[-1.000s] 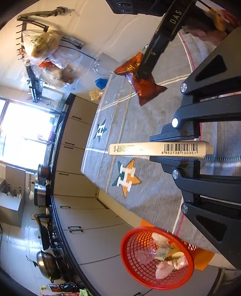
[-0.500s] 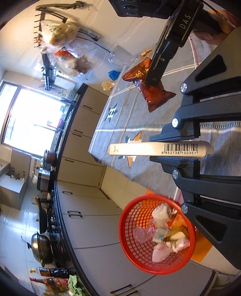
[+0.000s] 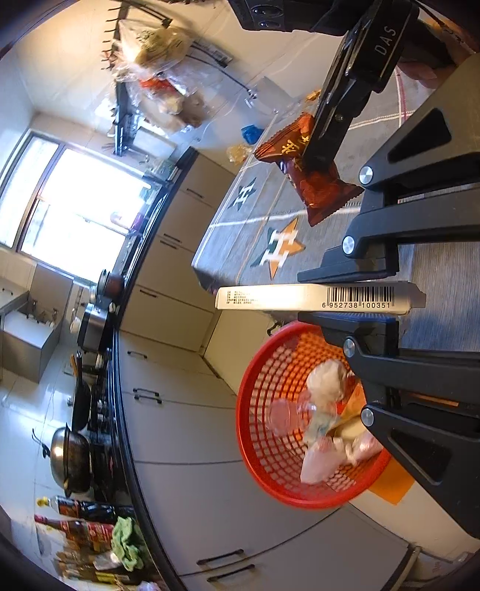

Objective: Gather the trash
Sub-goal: 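Carry the white box and brown wrapper over the red basket with both tools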

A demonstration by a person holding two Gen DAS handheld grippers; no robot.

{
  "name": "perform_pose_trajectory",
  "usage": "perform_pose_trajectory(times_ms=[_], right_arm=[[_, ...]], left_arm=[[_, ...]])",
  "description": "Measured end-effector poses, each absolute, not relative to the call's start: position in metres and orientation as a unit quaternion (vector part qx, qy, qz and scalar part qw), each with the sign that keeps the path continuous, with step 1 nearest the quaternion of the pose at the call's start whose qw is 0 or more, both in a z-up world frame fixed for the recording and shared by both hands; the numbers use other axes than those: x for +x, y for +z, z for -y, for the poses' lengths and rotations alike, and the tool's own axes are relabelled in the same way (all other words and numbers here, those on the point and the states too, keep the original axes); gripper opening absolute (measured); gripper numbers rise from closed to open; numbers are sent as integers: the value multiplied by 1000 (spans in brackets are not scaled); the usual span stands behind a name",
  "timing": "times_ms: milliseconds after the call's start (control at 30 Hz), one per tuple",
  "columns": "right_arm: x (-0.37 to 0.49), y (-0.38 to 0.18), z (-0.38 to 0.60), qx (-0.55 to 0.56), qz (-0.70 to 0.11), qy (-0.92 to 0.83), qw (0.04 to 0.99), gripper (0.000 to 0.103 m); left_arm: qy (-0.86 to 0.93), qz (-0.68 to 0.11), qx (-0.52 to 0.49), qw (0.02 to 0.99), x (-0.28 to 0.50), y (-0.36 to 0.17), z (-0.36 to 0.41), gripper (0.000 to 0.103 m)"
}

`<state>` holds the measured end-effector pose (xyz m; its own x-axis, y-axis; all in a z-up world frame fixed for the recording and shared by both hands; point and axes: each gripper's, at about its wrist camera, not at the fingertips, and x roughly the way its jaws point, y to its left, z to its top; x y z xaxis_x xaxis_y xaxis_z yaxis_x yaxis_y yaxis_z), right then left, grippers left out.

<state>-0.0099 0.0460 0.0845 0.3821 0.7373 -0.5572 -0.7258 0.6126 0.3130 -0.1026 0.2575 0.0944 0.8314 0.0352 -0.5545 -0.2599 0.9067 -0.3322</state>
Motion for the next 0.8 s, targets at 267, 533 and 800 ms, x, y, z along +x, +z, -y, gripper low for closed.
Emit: perform_pose_trajectory(times_ms=[267,533,800], right_arm=[[-13,82,-80,-10,-346,452,822,29],[-15,79,-111,-24,-352,459,815,29],[-11,71,-135,-36,-362,460,810,29]], left_arm=[[99,-279,-217,930,-111,85,-286,13],[118,-283,-228,924,-112,74,-310,13],[130,-284,-236,920,-113,67,-329,13]])
